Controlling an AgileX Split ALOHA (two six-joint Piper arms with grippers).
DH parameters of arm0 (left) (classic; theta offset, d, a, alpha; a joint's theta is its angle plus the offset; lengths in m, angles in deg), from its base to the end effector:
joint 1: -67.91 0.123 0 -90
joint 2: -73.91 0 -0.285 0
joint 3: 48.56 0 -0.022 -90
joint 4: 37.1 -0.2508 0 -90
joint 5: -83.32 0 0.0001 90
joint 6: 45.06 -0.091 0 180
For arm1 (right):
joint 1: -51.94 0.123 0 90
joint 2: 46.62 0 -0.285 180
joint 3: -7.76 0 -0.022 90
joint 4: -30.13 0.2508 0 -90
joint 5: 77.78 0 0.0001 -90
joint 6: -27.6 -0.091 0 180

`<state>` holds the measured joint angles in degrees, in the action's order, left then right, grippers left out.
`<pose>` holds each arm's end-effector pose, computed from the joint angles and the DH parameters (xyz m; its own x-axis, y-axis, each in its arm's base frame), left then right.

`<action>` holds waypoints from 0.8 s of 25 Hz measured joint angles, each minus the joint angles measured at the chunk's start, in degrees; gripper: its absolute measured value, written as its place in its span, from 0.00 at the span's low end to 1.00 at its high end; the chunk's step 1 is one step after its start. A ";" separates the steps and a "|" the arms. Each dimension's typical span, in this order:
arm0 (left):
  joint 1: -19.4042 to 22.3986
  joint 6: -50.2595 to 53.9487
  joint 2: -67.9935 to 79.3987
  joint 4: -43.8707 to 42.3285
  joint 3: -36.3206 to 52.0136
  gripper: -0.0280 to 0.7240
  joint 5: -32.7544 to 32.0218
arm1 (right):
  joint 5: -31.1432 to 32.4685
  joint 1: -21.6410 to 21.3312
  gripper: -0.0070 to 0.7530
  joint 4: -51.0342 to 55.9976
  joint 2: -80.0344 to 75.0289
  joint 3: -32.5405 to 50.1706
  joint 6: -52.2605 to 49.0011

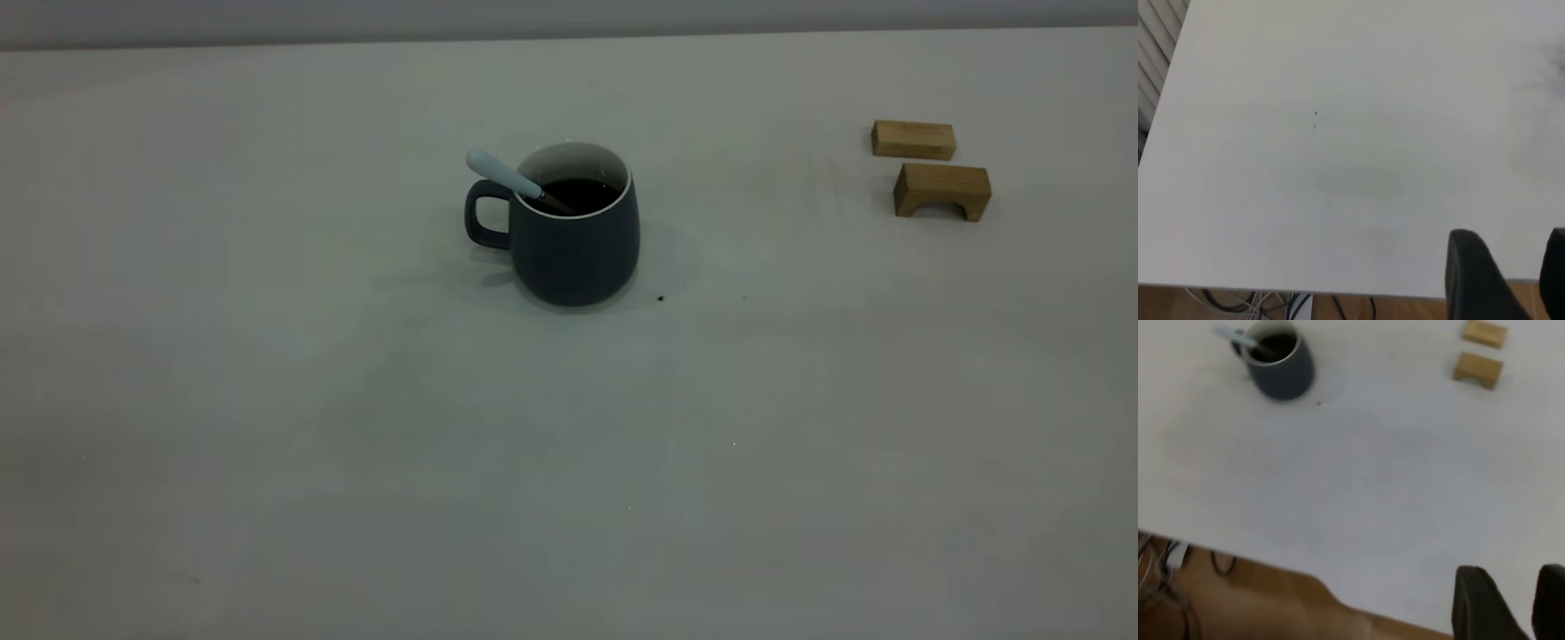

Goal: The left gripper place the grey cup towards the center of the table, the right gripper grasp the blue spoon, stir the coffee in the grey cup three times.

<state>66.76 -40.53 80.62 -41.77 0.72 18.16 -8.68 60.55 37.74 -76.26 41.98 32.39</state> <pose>-0.0096 0.0069 0.2679 -0.5136 -0.0343 -0.8573 -0.0663 0.9978 -0.0002 0.0319 0.0162 0.3328 -0.6627 -0.1364 -0.7364 -0.2623 0.9633 0.0576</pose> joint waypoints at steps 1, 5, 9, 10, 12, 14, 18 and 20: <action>0.00 0.00 0.00 0.00 0.00 0.47 0.00 | -0.42 -0.79 0.32 0.00 1.85 1.32 0.00; 0.00 0.00 0.00 0.00 0.00 0.47 0.00 | -1.79 -3.43 0.32 0.00 8.15 6.02 0.05; 0.00 0.00 0.00 0.00 0.00 0.47 0.00 | -2.33 -4.61 0.32 -0.22 13.36 10.02 0.05; 0.00 0.00 0.00 0.00 0.00 0.47 0.00 | -2.33 -4.66 0.32 -0.53 14.38 10.81 0.10; 0.00 0.00 0.00 0.00 0.00 0.47 0.00 | -2.39 -4.80 0.32 -1.86 16.24 12.28 0.25; 0.00 0.00 0.00 0.00 0.00 0.47 0.00 | -2.39 -4.80 0.32 -3.61 17.81 13.74 0.29; 0.00 0.00 0.00 0.00 0.00 0.47 0.00 | -2.44 -4.80 0.32 -5.04 20.51 14.95 0.29; 0.00 0.00 0.00 0.00 0.00 0.47 0.00 | -2.44 -4.80 0.32 -4.89 20.68 14.95 0.24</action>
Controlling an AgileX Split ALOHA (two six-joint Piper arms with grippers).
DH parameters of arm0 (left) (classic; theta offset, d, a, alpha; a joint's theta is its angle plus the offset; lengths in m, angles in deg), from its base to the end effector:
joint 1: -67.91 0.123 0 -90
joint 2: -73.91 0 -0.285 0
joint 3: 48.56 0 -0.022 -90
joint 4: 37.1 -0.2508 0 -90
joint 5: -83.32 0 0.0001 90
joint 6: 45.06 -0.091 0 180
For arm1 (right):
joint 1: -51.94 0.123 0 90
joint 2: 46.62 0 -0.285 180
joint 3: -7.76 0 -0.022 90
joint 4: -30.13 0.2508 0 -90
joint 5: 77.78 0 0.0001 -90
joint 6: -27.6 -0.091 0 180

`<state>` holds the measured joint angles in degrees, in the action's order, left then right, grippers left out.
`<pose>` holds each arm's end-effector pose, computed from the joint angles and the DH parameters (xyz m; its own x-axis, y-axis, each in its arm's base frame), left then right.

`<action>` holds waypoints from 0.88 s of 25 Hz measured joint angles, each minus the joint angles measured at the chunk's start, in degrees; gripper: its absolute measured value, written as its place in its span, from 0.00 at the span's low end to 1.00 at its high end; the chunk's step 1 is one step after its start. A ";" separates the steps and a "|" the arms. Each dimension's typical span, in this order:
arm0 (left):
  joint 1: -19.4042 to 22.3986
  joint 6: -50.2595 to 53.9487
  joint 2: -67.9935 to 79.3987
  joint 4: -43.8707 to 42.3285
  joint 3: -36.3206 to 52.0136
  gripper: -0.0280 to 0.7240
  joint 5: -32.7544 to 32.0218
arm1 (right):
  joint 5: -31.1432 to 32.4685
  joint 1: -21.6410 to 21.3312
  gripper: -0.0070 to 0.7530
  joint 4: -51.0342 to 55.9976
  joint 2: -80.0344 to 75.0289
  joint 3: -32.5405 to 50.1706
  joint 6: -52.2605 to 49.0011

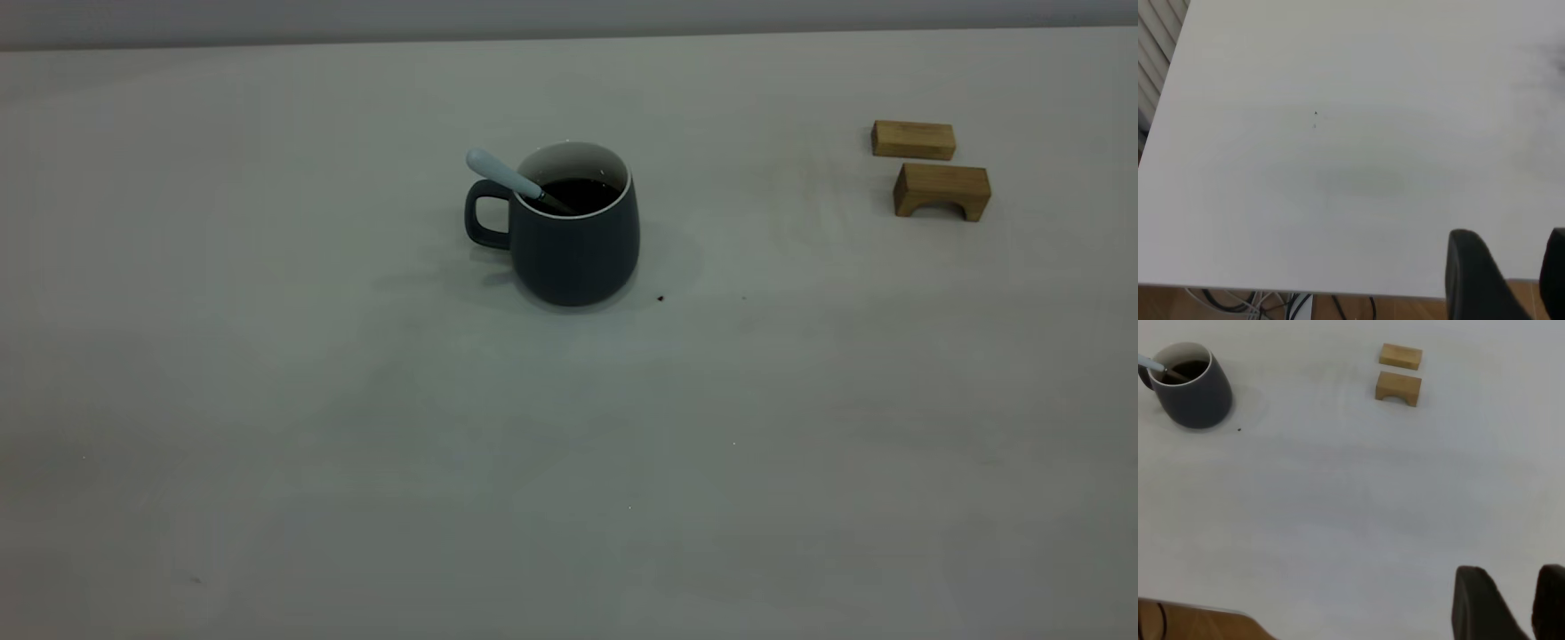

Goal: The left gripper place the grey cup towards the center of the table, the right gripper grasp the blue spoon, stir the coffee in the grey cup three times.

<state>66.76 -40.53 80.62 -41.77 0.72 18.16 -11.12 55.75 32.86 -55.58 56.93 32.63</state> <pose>-0.0096 0.0069 0.2679 -0.5136 -0.0343 -0.8573 -0.0663 0.9978 -0.0002 -0.0058 0.0036 0.2666 -0.5606 -0.1063 -0.8213 -0.1412 0.9895 -0.0317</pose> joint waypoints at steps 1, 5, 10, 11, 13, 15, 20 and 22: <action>0.00 0.00 0.00 0.00 0.00 0.47 0.00 | 0.00 0.00 0.32 0.27 0.00 0.00 0.00; 0.00 0.00 0.00 0.00 0.00 0.47 0.00 | 0.00 0.00 0.32 0.47 0.00 0.00 0.00; 0.00 0.00 0.00 0.00 0.00 0.47 0.00 | 0.00 0.00 0.32 0.49 0.00 0.00 0.00; 0.00 0.00 0.00 0.00 0.00 0.47 0.00 | 0.00 0.00 0.32 0.54 0.00 0.00 0.00; 0.00 0.00 0.00 0.00 0.00 0.47 0.00 | 0.00 0.00 0.32 0.56 0.00 0.00 -0.20; 0.00 0.00 0.00 0.00 0.00 0.47 0.00 | 0.00 0.00 0.32 0.56 0.00 0.00 -0.44; 0.00 0.00 0.00 0.00 0.00 0.47 0.00 | 0.00 0.00 0.32 0.56 0.00 0.00 -0.70; 0.00 0.00 0.00 0.00 0.00 0.47 0.00 | 0.00 0.00 0.32 0.56 0.00 0.00 -0.81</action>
